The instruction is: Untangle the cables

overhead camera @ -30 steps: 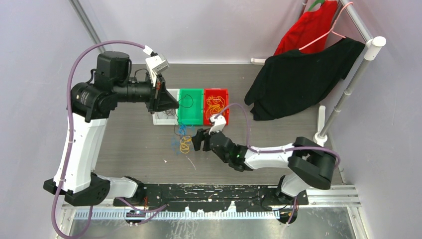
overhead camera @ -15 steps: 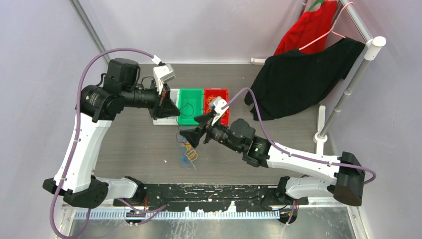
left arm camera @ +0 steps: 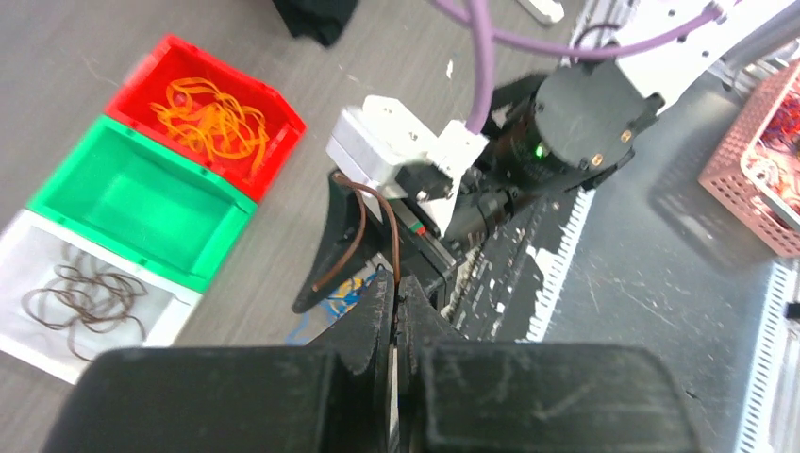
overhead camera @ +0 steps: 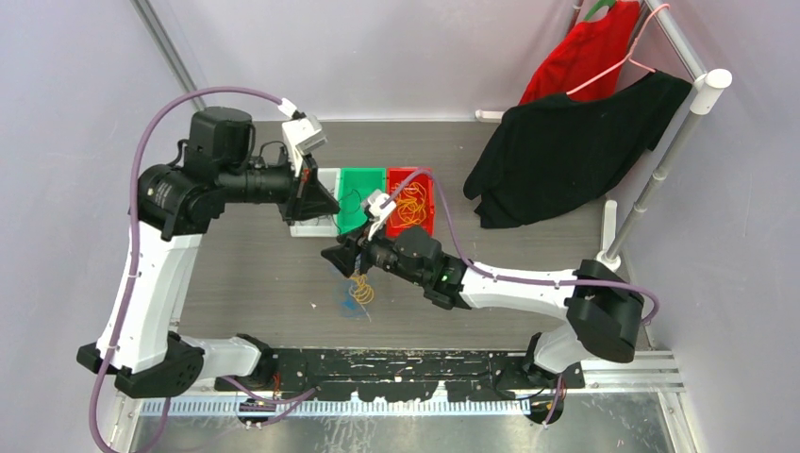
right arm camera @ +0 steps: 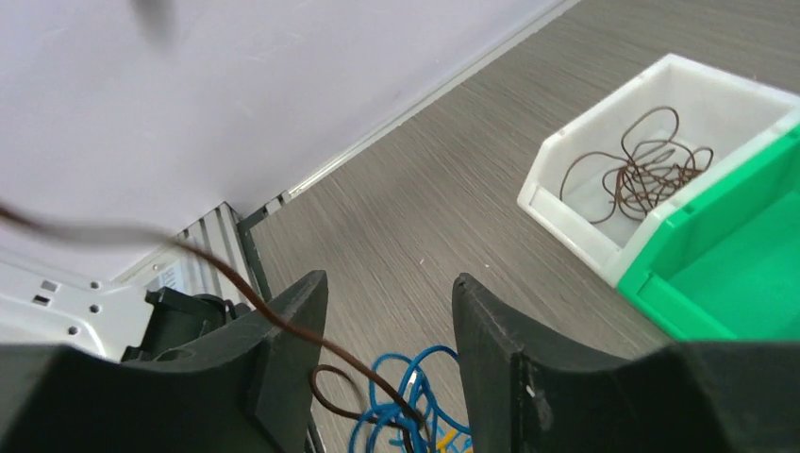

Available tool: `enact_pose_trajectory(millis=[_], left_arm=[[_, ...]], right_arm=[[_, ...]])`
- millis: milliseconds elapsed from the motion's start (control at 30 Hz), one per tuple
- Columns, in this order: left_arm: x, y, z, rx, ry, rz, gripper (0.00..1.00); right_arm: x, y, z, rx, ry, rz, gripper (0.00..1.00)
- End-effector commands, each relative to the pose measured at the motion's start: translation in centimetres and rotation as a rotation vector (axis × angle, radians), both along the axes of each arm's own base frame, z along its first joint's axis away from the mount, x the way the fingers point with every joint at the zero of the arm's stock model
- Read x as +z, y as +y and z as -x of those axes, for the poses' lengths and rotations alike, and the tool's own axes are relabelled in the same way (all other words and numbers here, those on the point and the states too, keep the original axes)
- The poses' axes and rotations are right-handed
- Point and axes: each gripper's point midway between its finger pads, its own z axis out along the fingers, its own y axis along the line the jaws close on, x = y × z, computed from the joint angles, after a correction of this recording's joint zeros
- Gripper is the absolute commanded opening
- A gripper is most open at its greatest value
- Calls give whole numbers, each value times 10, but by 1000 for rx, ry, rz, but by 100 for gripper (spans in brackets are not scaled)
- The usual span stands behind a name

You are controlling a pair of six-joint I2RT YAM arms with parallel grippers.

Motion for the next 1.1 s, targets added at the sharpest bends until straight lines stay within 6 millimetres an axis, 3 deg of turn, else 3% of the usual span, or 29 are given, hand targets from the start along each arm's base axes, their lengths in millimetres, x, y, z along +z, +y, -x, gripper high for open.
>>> enact_pose_trajectory(millis=[0,300,433,533,667,1067], left_arm=[[52,4,-7,43,-190,75,0],[104,11,-21,105,-364,106,0],[126,21,-31,171,-478,99,0],[131,30,-43,222,-533,62,0],[105,37,-61,245,-563,-47,0],[-30,67,-138,351,-490,-465,0]], right_arm=[[-5,-6,-10,-85,35,-106,55],[-93,-27,-17,-206,172,-25,55],[-114,-33,-18,-247,204,2,55],[-122,-35,-18,-260,227,8,56],[-113,-36,-18,-263,229,-10,59],[-64,-66,-32,-388,156,2,71]])
